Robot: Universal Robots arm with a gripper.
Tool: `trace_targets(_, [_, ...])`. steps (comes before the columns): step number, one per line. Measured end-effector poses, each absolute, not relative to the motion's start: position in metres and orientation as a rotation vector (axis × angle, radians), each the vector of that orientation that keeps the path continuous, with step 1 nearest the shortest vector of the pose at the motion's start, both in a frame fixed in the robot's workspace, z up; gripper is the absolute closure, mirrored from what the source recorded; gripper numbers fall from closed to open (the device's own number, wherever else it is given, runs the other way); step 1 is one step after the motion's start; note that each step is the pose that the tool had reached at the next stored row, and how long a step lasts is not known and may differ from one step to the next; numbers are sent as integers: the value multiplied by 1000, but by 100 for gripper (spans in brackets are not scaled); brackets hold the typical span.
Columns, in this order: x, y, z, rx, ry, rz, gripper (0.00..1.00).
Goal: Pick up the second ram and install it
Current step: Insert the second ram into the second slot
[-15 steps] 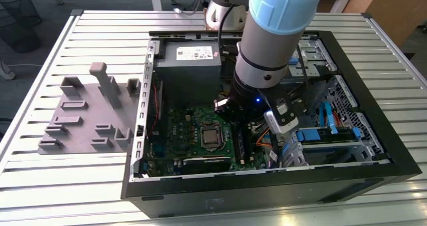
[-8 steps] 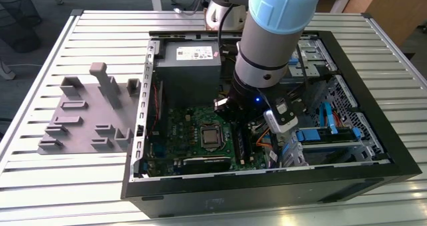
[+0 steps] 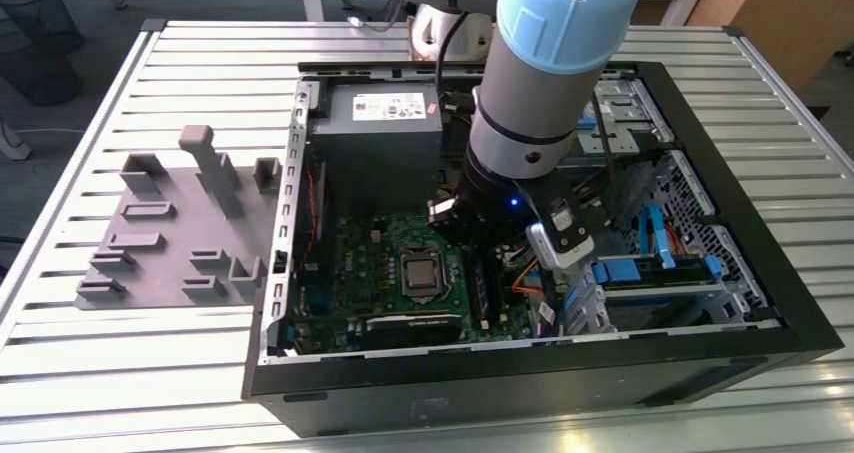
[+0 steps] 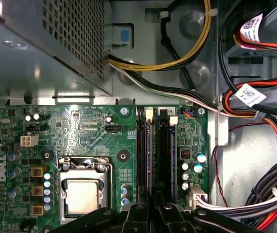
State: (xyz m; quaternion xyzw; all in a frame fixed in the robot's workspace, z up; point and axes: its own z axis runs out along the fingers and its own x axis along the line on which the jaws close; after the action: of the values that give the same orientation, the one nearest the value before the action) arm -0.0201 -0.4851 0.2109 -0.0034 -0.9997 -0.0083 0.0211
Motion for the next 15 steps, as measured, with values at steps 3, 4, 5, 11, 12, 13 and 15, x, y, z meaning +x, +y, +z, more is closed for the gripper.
trace_targets(3, [-20, -485, 211, -11, -3097, -25, 86])
trace_targets(4, [-20, -485, 210, -11, -3097, -26, 86])
trace_targets(5, [-20, -485, 210, -11, -3097, -26, 86])
trace_targets(11, [-20, -485, 211, -10, -3096, -26, 86])
trace_targets(12, [-20, -485, 211, -10, -3096, -26, 86])
trace_targets(13, [-20, -485, 211, -10, -3096, -26, 86])
trace_targets(15, [-20, -484, 211, -10, -3095, -26, 86])
